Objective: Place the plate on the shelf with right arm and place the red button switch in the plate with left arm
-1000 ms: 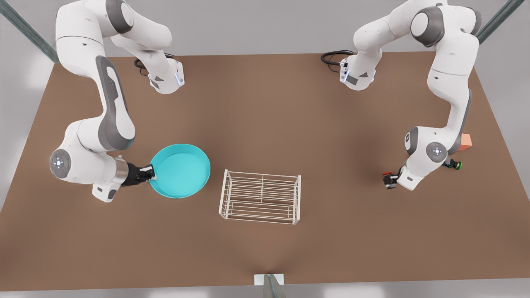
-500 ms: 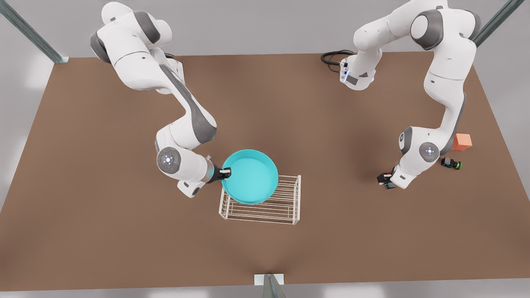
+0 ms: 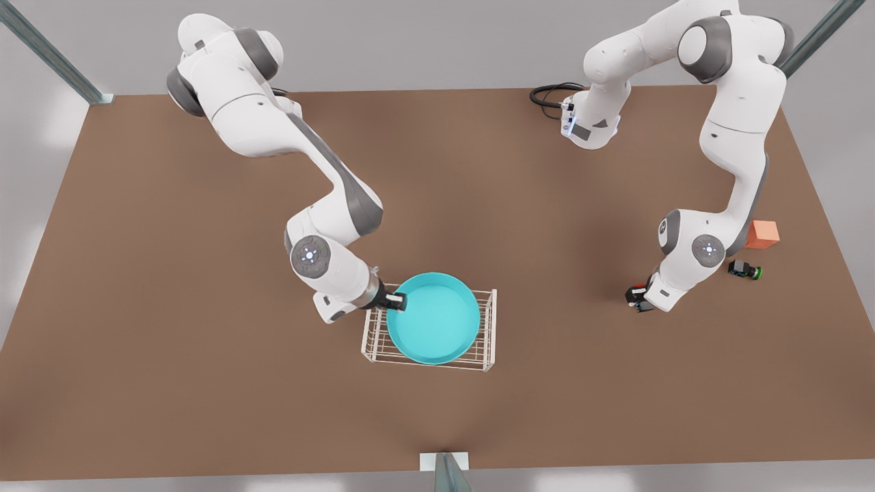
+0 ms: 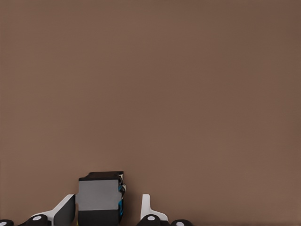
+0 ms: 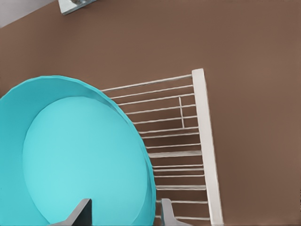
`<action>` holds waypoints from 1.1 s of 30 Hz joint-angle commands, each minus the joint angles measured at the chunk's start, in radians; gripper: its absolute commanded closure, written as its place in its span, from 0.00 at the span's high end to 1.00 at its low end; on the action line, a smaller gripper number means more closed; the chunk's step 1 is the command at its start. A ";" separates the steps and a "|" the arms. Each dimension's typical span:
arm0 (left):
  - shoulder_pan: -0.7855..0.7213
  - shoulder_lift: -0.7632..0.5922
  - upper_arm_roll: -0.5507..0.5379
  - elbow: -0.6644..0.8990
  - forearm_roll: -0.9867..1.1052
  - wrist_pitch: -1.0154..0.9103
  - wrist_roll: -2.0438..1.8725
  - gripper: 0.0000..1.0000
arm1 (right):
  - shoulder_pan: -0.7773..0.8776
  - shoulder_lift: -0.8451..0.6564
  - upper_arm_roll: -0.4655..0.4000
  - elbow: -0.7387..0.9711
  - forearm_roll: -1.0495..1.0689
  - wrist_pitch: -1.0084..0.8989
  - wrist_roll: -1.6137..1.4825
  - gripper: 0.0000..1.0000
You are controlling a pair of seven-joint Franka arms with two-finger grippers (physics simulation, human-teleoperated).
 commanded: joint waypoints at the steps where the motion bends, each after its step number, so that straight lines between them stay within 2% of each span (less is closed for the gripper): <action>1: 0.000 0.002 0.000 0.000 0.001 0.004 -0.004 0.76 | -0.014 -0.065 0.000 0.000 0.009 -0.046 0.298 1.00; 2: 0.001 0.004 0.000 0.000 0.001 0.011 -0.004 0.76 | -0.027 -0.142 -0.004 0.000 0.009 -0.153 0.256 1.00; 5: 0.006 0.013 0.003 0.000 0.001 0.024 0.002 0.76 | -0.272 -0.269 -0.009 0.004 0.003 -0.532 -0.275 1.00; 6: 0.006 0.013 0.003 0.000 0.001 0.024 0.002 0.70 | -0.373 -0.280 -0.009 0.004 -0.066 -0.584 -0.479 1.00; 8: 0.006 0.013 0.004 0.000 0.001 0.024 0.002 0.53 | -0.521 -0.280 -0.010 0.003 -0.152 -0.649 -0.600 1.00; 9: 0.006 0.012 0.003 0.000 0.001 0.024 0.003 0.50 | -0.568 -0.276 -0.001 0.003 -0.150 -0.650 -0.653 1.00; 11: 0.006 0.007 0.003 -0.001 0.003 0.022 0.005 0.47 | -0.562 -0.271 0.002 0.000 -0.155 -0.639 -0.662 1.00; 13: 0.006 -0.001 0.003 -0.001 0.001 0.015 0.005 0.46 | -0.551 -0.257 0.008 -0.002 -0.225 -0.572 -0.648 1.00; 16: 0.000 -0.041 -0.005 -0.004 0.000 0.001 -0.007 0.46 | -0.533 -0.254 0.008 0.000 -0.241 -0.580 -0.657 1.00; 21: 0.000 -0.102 -0.134 0.030 -0.003 -0.130 -0.193 0.46 | -0.561 -0.254 -0.006 0.006 -0.231 -0.573 -0.656 1.00; 23: 0.000 -0.119 -0.172 0.037 -0.006 -0.134 -0.247 0.43 | -0.561 -0.254 -0.003 0.006 -0.233 -0.575 -0.656 1.00; 27: -0.002 -0.120 -0.357 0.244 -0.011 -0.490 -0.469 0.43 | -0.561 -0.254 -0.003 0.006 -0.233 -0.576 -0.656 1.00; 30: -0.069 -0.105 -0.371 0.327 -0.018 -0.521 -0.576 0.43 | -0.562 -0.254 -0.004 0.006 -0.231 -0.576 -0.656 1.00; 33: -0.152 -0.090 -0.371 0.433 -0.112 -0.521 -0.719 0.43 | -0.562 -0.254 -0.007 0.006 -0.231 -0.578 -0.656 1.00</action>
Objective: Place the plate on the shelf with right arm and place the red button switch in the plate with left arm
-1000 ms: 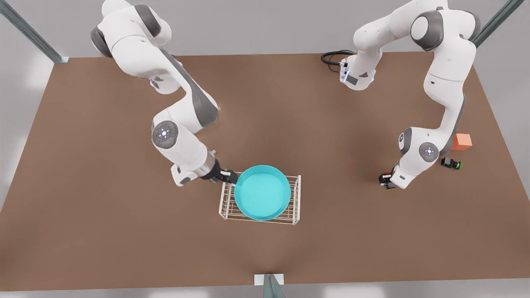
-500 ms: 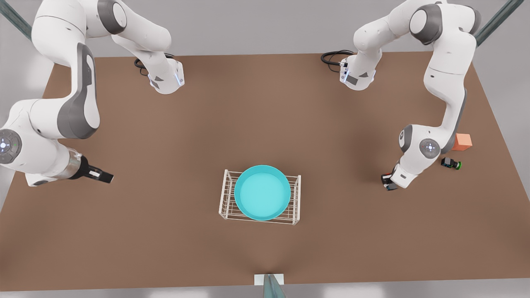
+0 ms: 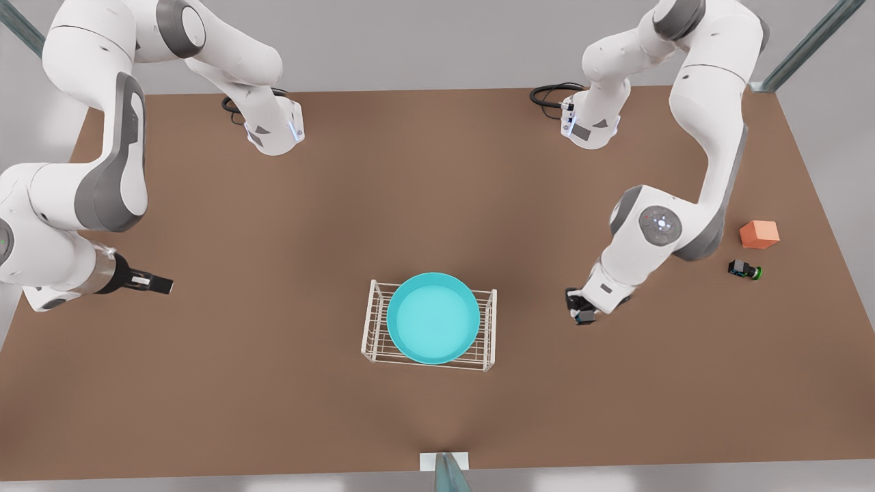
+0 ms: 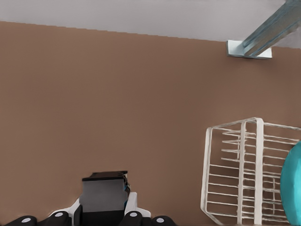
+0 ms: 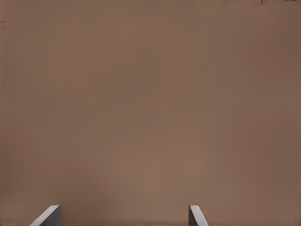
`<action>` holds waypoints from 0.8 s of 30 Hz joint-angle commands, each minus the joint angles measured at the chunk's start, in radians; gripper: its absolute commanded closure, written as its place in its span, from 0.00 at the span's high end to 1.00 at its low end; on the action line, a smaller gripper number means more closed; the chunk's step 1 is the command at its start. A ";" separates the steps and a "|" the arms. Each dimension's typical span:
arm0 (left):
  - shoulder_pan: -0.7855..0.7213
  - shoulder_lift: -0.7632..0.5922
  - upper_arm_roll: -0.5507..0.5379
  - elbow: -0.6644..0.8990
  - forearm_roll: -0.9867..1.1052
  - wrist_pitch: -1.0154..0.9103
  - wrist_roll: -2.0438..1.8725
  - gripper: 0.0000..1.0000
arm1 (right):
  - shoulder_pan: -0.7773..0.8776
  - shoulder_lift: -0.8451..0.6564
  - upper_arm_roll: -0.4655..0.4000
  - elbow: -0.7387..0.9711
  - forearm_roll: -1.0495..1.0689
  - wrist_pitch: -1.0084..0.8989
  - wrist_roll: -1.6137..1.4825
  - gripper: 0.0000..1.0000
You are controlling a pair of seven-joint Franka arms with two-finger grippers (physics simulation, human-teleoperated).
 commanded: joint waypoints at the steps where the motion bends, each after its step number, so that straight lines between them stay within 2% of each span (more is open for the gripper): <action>1: -0.037 0.011 -0.002 0.045 -0.060 -0.102 -0.488 0.43 | 0.000 -0.001 -0.001 0.000 0.001 -0.004 -0.142 1.00; 5: -0.142 0.065 -0.002 0.192 -0.107 -0.102 -0.714 0.43 | -0.014 -0.001 -0.001 0.000 0.014 -0.001 -0.142 1.00; 9: -0.318 0.169 0.000 0.358 -0.106 -0.081 -0.970 0.43 | -0.014 -0.001 -0.001 0.000 0.021 -0.003 -0.142 1.00; 15: -0.400 0.226 0.008 0.367 -0.072 0.097 -1.136 0.43 | -0.015 -0.001 -0.001 0.000 0.021 -0.001 -0.142 1.00; 19: -0.559 0.278 0.152 0.367 -0.024 0.221 -1.240 0.44 | -0.015 -0.001 -0.001 0.000 0.021 -0.001 -0.142 1.00; 21: -0.568 0.281 0.164 0.367 -0.024 0.232 -1.240 0.45 | -0.015 -0.001 -0.001 0.000 0.024 -0.003 -0.142 1.00; 22: -0.568 0.283 0.165 0.369 -0.023 0.232 -1.239 0.81 | -0.015 -0.001 -0.002 0.000 0.024 -0.003 -0.142 1.00; 23: -0.570 0.281 0.169 0.367 0.002 0.232 -1.240 1.00 | -0.015 -0.001 -0.002 0.000 0.024 -0.003 -0.142 1.00; 24: -0.568 0.276 0.169 0.366 0.019 0.229 -1.235 1.00 | -0.015 -0.001 -0.002 0.000 0.024 -0.003 -0.142 1.00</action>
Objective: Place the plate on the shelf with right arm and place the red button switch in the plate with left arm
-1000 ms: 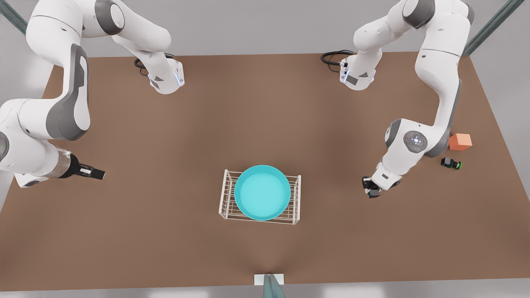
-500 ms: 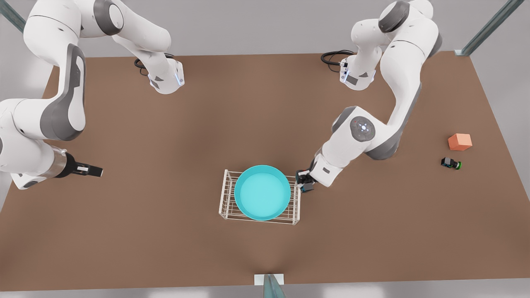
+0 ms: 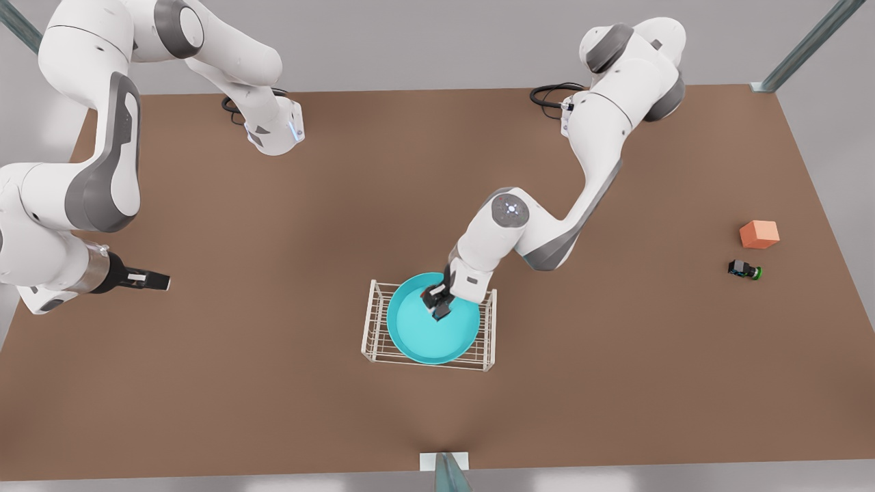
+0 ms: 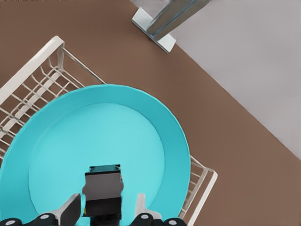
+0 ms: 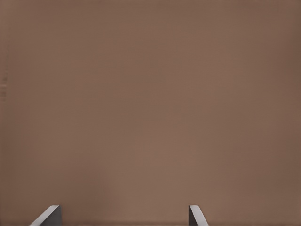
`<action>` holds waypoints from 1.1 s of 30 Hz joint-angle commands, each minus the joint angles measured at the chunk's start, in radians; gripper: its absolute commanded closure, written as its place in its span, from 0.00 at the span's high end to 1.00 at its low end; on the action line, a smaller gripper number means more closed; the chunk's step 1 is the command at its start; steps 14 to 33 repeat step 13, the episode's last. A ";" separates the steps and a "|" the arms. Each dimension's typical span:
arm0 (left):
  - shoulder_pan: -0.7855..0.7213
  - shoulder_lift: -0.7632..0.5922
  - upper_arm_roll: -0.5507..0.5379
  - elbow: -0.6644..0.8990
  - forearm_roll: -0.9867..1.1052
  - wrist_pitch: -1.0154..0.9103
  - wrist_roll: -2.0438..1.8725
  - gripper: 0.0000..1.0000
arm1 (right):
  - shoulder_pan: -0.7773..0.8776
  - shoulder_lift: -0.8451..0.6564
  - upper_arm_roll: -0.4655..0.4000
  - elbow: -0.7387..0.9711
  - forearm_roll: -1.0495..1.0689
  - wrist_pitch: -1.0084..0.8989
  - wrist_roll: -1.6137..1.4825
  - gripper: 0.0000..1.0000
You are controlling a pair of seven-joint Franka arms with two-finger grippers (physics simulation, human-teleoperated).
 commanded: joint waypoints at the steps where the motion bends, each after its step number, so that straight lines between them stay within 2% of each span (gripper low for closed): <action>1: 0.008 -0.007 0.002 0.000 0.034 0.043 -0.421 1.00 | 0.000 -0.001 0.000 0.000 -0.001 -0.001 -0.037 1.00; 2: 0.029 -0.024 0.003 0.001 0.036 -0.015 -0.415 1.00 | 0.000 -0.001 0.000 0.000 0.002 -0.001 -0.037 1.00; 3: 0.080 -0.064 -0.008 0.001 0.038 -0.189 -0.283 1.00 | 0.000 -0.001 0.000 0.000 0.002 -0.001 -0.037 1.00; 5: 0.375 -0.152 -0.122 0.004 0.028 -0.557 0.317 1.00 | 0.000 -0.001 0.000 0.000 0.002 -0.001 -0.037 1.00; 7: 0.653 -0.176 -0.158 0.003 0.034 -0.715 0.842 1.00 | 0.000 -0.001 0.000 0.000 0.002 0.000 -0.037 1.00; 9: 0.742 -0.178 -0.155 0.004 0.042 -0.734 0.938 1.00 | 0.000 -0.001 0.000 0.000 0.002 0.000 -0.037 1.00; 13: 0.736 -0.199 -0.193 -0.003 0.045 -0.772 1.035 1.00 | 0.000 -0.001 0.000 0.000 0.002 0.000 -0.037 1.00; 33: 0.736 -0.199 -0.193 -0.003 0.045 -0.772 1.035 1.00 | 0.000 -0.001 0.000 0.000 0.002 0.000 -0.037 1.00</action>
